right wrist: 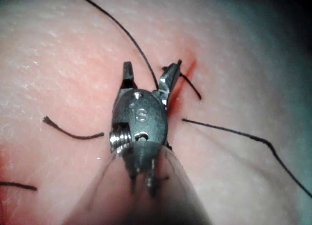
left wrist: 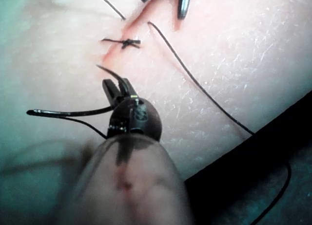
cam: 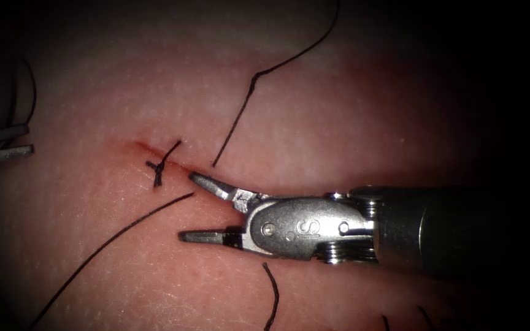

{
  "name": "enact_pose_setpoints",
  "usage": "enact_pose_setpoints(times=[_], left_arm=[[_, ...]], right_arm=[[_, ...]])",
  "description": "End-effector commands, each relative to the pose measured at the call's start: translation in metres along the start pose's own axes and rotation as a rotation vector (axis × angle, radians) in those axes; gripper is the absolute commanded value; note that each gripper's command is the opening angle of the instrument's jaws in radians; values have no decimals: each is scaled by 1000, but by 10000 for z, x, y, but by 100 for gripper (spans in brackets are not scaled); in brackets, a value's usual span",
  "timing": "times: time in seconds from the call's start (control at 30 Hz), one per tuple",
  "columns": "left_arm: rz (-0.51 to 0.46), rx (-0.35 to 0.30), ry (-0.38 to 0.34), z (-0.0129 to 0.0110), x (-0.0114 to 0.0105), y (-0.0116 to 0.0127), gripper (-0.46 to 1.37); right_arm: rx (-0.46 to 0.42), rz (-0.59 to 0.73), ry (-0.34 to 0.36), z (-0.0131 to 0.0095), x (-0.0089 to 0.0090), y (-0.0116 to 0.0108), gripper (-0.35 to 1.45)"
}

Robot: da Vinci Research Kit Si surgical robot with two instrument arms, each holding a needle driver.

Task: Wound Closure
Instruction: Pull the string through the cut with the right gripper

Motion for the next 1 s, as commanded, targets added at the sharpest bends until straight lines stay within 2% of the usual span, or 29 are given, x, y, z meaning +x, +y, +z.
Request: enact_pose_setpoints(times=[0.03, 0.17, 0.43, 0.83, 1.0], left_arm=[[0, -6, 0, 0, 0, 0, -35], [0, -6, 0, 0, 0, 0, -35], [7, -8, -1, 0, 0, 0, -35], [7, -9, -1, -1, -1, 0, -35], [8, -10, 0, -1, -1, 0, -35]], right_arm=[[3, -1, -12, 2, 0, 0, 132], [28, -4, -88, 11, -1, 1, 131], [65, -53, -149, 25, -7, -1, 129], [82, -115, -167, 28, -14, -6, 127], [91, -137, -180, 32, -16, -10, 116]])
